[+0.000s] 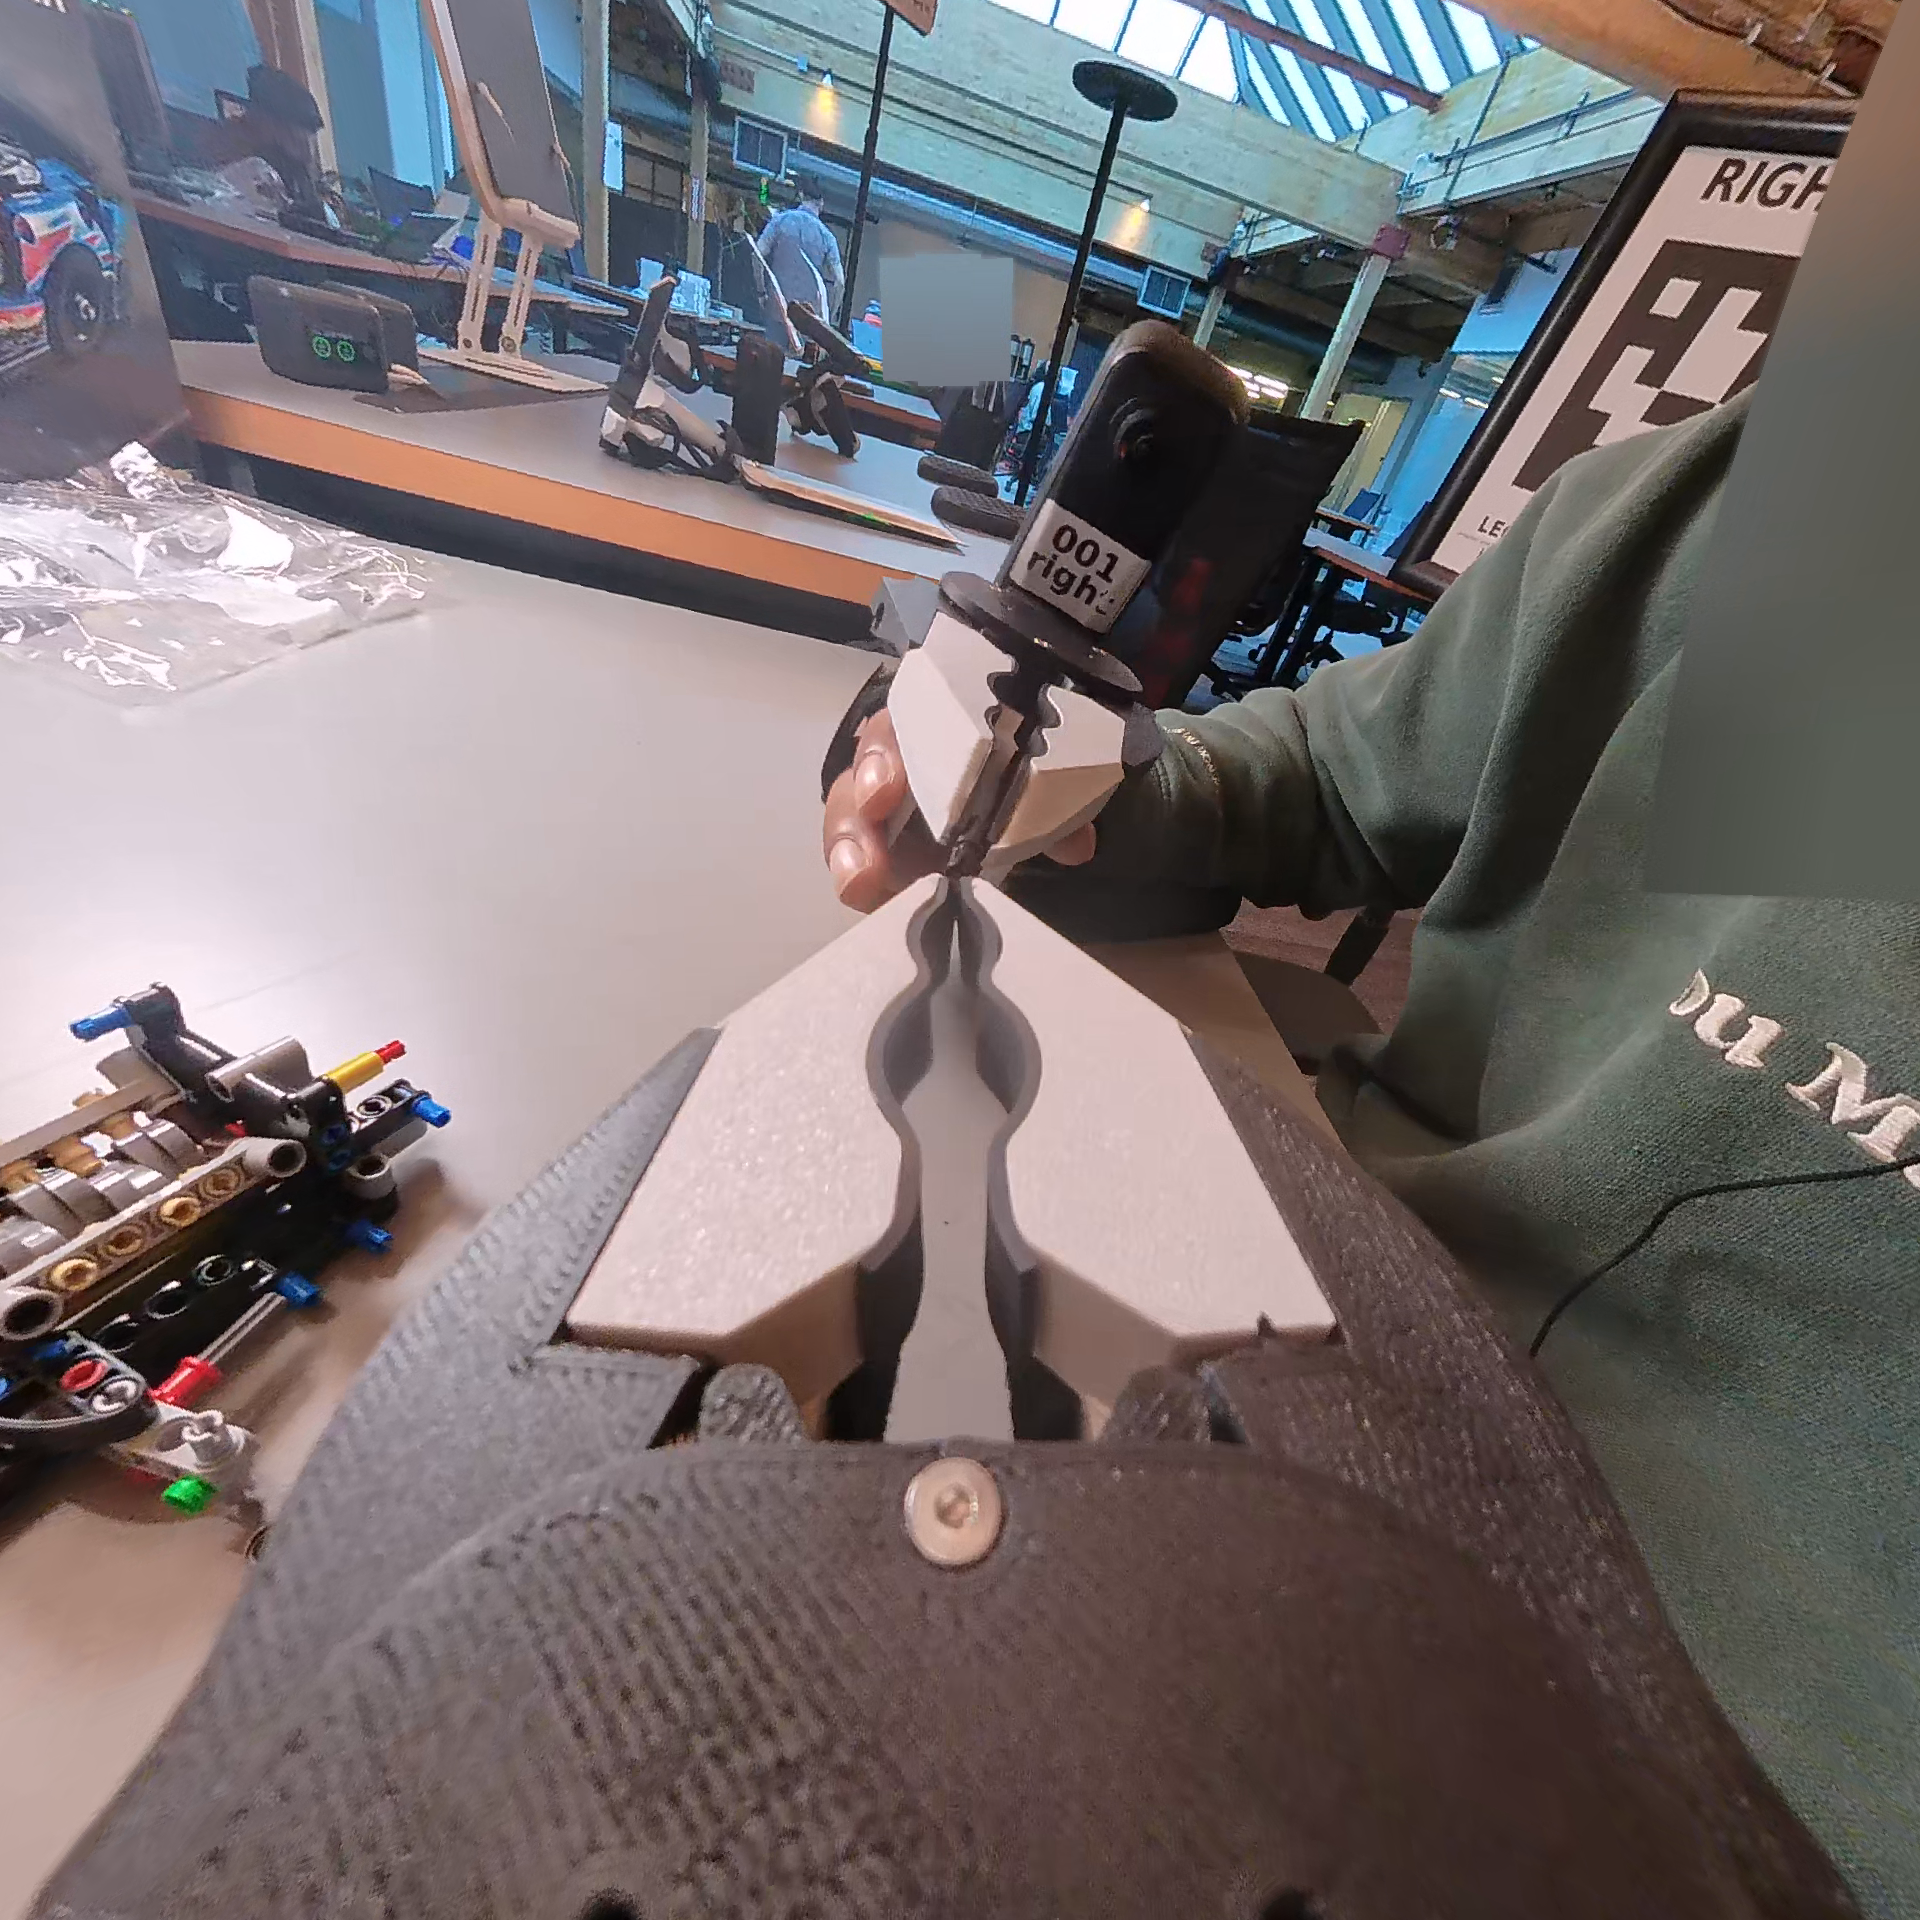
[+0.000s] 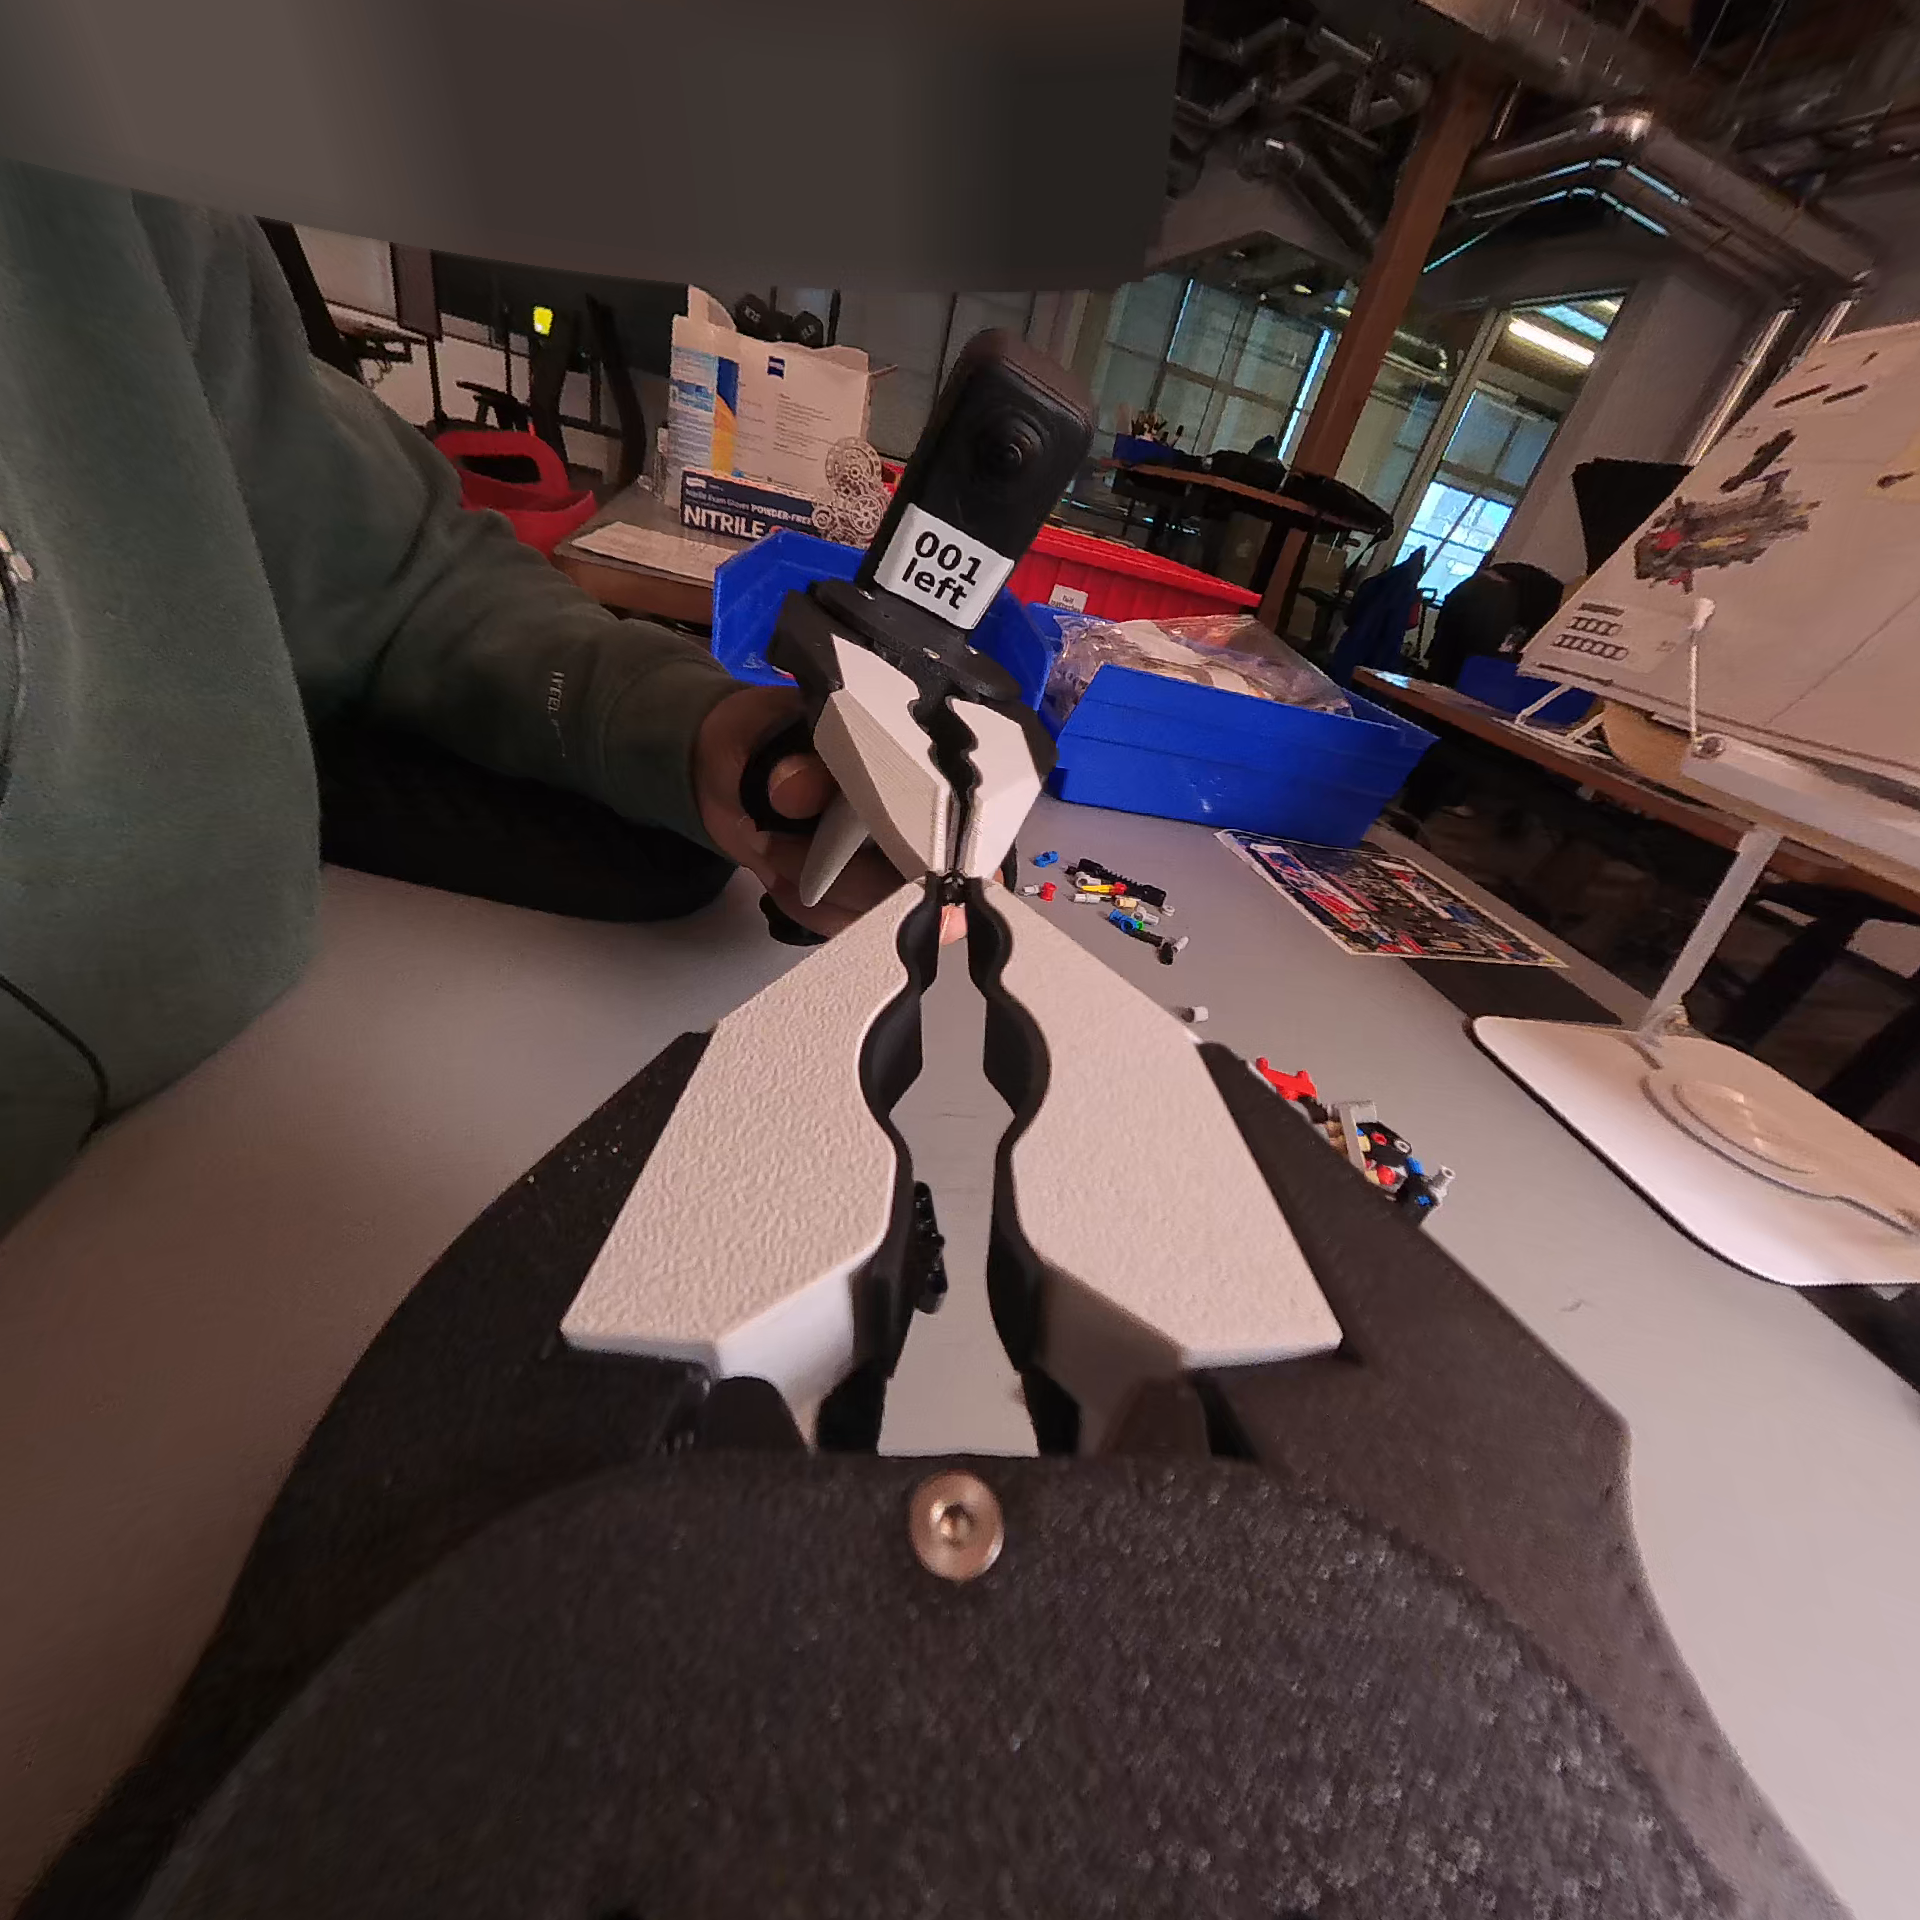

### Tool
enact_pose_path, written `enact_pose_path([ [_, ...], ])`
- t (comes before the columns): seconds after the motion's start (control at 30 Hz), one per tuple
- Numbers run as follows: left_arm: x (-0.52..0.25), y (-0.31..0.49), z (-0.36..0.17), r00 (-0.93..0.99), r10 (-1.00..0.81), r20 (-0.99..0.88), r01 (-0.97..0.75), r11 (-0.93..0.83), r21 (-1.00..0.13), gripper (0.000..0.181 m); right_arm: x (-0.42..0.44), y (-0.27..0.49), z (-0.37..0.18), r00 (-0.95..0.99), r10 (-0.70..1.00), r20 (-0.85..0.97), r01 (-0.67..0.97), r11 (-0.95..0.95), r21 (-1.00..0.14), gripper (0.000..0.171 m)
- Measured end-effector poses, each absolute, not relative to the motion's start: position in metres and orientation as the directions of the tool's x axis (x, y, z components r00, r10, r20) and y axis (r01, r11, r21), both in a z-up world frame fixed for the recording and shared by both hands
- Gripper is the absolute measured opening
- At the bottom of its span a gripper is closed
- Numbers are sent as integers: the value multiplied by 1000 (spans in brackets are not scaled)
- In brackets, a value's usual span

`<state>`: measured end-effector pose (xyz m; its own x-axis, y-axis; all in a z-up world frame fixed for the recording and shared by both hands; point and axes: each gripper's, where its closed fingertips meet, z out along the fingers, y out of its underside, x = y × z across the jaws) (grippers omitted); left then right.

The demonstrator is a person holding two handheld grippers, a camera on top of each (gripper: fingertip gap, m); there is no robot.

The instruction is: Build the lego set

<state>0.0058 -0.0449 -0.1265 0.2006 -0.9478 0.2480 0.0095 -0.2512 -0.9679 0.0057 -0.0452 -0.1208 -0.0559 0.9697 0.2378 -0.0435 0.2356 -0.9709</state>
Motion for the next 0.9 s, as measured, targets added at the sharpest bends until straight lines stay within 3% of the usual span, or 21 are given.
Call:
enact_pose_path([
  [0.9, 6, -51, -123, 179, -964, 195, 15, -195, -981, 3, 1, -48, -134, -48, 944, 327, 27, 328, -944, 3],
])
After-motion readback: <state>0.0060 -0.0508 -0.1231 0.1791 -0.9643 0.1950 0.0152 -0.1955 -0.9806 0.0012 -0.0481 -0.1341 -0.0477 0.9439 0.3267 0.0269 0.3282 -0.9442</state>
